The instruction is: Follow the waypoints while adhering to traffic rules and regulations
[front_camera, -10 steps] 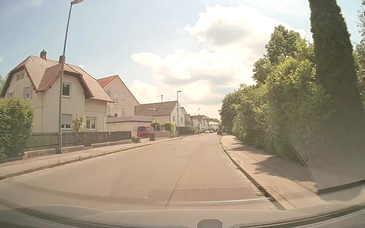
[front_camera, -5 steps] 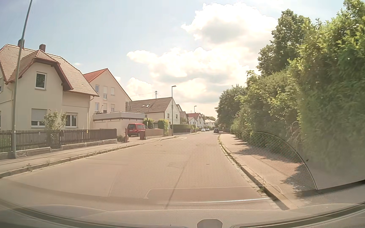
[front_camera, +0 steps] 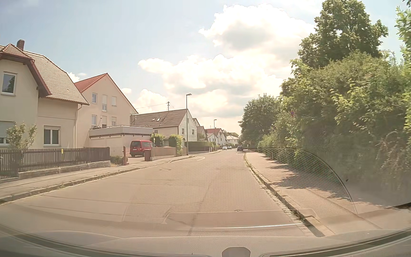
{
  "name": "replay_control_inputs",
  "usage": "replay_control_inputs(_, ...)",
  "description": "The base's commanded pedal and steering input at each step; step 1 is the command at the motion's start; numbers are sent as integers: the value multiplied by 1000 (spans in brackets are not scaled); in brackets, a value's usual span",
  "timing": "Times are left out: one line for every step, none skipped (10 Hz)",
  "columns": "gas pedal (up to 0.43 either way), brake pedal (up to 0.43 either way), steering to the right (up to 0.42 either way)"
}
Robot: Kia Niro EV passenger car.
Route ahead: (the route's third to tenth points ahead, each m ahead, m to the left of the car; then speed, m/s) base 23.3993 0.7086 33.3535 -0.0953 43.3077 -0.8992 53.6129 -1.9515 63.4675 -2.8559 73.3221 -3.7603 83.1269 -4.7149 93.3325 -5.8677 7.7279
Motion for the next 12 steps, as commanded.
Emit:
replay_control_inputs(118,0,13)
replay_control_inputs(110,0,12)
replay_control_inputs(110,0,12)
replay_control_inputs(98,0,11)
replay_control_inputs(87,0,11)
replay_control_inputs(87,0,11)
replay_control_inputs(67,0,11)
replay_control_inputs(67,0,11)
replay_control_inputs(59,0,11)
replay_control_inputs(59,0,11)
replay_control_inputs(59,0,11)
replay_control_inputs(59,0,12)
